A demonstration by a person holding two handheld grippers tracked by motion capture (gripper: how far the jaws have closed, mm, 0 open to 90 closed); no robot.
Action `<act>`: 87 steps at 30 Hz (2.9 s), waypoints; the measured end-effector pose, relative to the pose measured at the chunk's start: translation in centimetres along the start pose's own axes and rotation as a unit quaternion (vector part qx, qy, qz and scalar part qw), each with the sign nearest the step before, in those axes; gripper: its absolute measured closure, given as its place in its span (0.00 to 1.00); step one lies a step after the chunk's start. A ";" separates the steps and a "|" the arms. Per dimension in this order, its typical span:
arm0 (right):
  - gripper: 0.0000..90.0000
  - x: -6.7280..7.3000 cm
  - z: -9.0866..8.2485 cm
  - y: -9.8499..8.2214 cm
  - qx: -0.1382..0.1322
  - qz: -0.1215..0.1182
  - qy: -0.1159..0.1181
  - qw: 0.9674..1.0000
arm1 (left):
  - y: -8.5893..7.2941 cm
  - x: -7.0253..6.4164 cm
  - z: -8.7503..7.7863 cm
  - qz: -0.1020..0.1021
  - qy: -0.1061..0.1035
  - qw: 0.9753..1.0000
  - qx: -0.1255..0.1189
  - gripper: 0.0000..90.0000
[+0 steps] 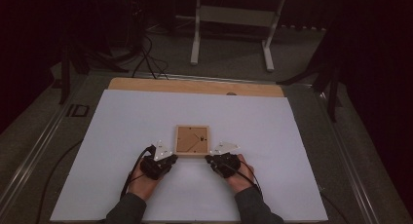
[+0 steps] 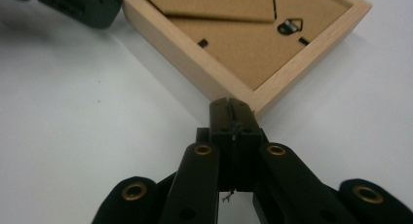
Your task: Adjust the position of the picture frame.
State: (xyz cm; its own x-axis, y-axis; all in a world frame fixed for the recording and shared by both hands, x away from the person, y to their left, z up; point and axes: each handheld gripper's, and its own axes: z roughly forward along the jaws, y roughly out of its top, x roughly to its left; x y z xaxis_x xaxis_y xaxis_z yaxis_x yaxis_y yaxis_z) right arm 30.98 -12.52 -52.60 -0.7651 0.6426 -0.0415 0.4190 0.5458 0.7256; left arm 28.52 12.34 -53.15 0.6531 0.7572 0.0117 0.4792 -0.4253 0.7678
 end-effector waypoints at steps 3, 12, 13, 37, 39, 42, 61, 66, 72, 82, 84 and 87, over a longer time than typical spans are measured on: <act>0.99 0.0 -0.7 0.3 -0.016 0.000 -0.002 1.000 | 0.2 0.1 -0.6 -0.001 -0.010 1.000 -0.013 0.89; 0.99 -0.9 -1.3 0.5 -0.053 0.031 -0.019 0.998 | 0.9 0.4 -1.4 -0.007 -0.038 0.999 -0.037 0.68; 0.99 -1.0 -1.2 0.5 -0.055 0.033 -0.020 0.998 | 0.9 0.5 -1.4 -0.017 -0.051 0.998 -0.039 0.66; 0.99 -1.5 -0.5 0.7 -0.056 0.034 -0.022 0.998 | 2.9 2.2 -1.0 -0.017 -0.027 0.999 -0.020 0.58; 0.99 -1.4 -0.3 0.8 -0.055 0.032 -0.021 0.998 | 3.1 2.4 -0.8 -0.018 -0.028 0.999 -0.016 0.59; 0.99 -1.3 -0.2 0.8 -0.053 0.029 -0.022 0.998 | 3.4 2.7 -0.6 -0.018 -0.028 0.999 -0.011 0.60; 0.99 -1.3 0.2 1.0 -0.056 0.029 -0.014 0.998 | 5.0 3.0 1.4 -0.016 -0.033 0.999 0.010 0.59; 0.99 -1.3 0.2 1.0 -0.057 0.029 -0.015 0.998 | 5.2 3.0 1.9 -0.013 -0.030 0.999 0.019 0.59; 0.99 -1.2 0.2 1.0 -0.057 0.030 -0.016 0.998 | 5.3 2.7 2.5 -0.007 -0.023 0.999 0.026 0.57; 1.00 -1.2 0.2 0.9 -0.059 0.030 -0.018 0.998 | 5.4 2.3 3.0 -0.005 -0.022 0.999 0.026 0.50; 1.00 -1.2 0.2 0.9 -0.060 0.031 -0.018 0.998 | 5.4 2.2 3.1 -0.006 -0.023 0.999 0.026 0.49; 0.99 -1.1 0.2 0.9 -0.061 0.031 -0.019 0.997 | 5.5 2.1 3.3 -0.011 -0.024 0.999 0.025 0.49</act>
State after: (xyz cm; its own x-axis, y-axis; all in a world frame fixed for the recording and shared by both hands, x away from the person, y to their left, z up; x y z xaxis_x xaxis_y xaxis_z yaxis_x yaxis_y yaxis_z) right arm 32.28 -12.67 -52.04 -0.7196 0.6941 -0.0189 0.4000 0.4367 0.8058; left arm 34.43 9.98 -51.03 0.6692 0.7421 -0.0370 0.5216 -0.4337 0.7347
